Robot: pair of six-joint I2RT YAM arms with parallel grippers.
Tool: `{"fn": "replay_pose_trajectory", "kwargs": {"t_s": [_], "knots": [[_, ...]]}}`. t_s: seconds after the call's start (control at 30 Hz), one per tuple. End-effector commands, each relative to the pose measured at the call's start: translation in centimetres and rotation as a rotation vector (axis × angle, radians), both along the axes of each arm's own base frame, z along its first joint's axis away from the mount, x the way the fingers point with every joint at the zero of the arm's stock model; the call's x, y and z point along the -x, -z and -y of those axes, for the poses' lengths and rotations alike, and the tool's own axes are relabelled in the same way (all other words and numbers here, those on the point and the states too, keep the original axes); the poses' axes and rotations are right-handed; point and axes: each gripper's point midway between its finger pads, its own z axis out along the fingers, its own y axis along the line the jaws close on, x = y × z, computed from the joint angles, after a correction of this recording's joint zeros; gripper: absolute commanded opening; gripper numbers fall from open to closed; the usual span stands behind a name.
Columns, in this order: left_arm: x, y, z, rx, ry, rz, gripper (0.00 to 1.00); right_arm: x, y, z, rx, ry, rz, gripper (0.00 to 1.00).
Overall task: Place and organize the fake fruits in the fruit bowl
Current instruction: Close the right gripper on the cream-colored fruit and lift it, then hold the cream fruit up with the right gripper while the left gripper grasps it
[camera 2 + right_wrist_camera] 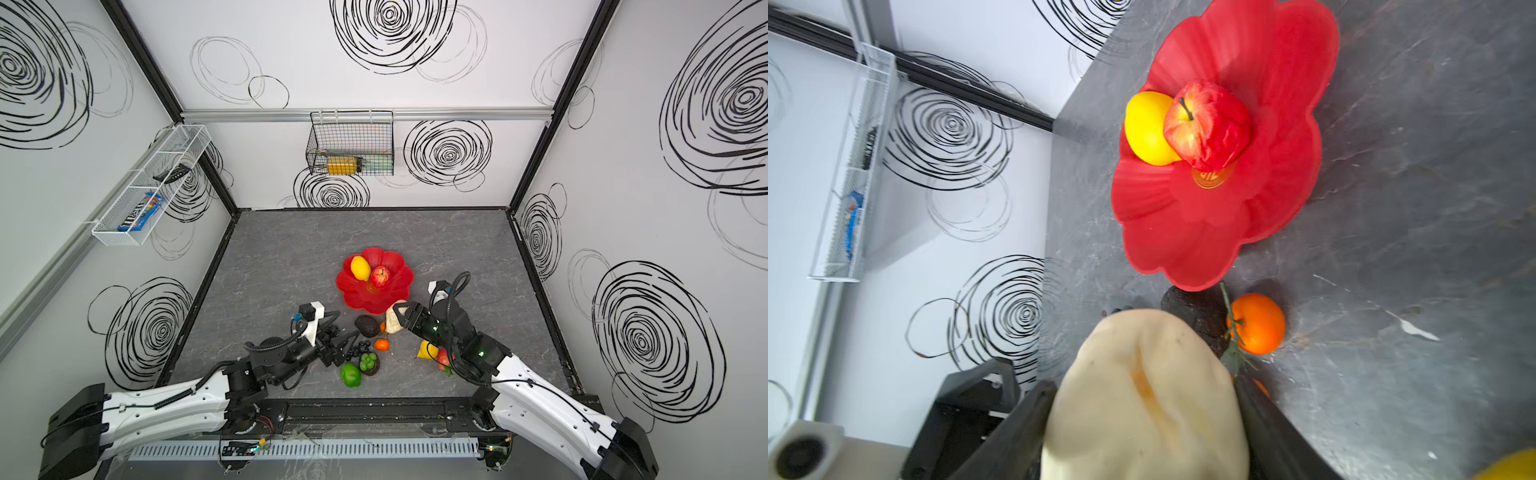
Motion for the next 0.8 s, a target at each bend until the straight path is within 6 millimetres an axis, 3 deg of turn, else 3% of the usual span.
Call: {"fn": "replay_pose_trajectory", "kwargs": {"t_s": [0.0, 0.27, 0.6, 0.77], "knots": [[-0.1, -4.4, 0.9, 0.120, -0.037, 0.109, 0.93, -0.6, -4.0, -1.3, -0.219, 0.008, 0.053, 0.67], [0.8, -4.8, 4.0, 0.135, 0.000, 0.138, 0.92, 0.4, -4.7, -2.8, -0.337, -0.054, -0.003, 0.67], [-0.6, -4.1, 5.6, 0.120, -0.043, 0.111, 0.95, 1.9, -5.5, -4.0, -0.400, -0.090, 0.018, 0.67], [-0.9, -3.7, 5.9, 0.117, -0.050, 0.105, 0.92, 2.2, -5.9, -4.2, -0.409, -0.103, 0.027, 0.67]]}}
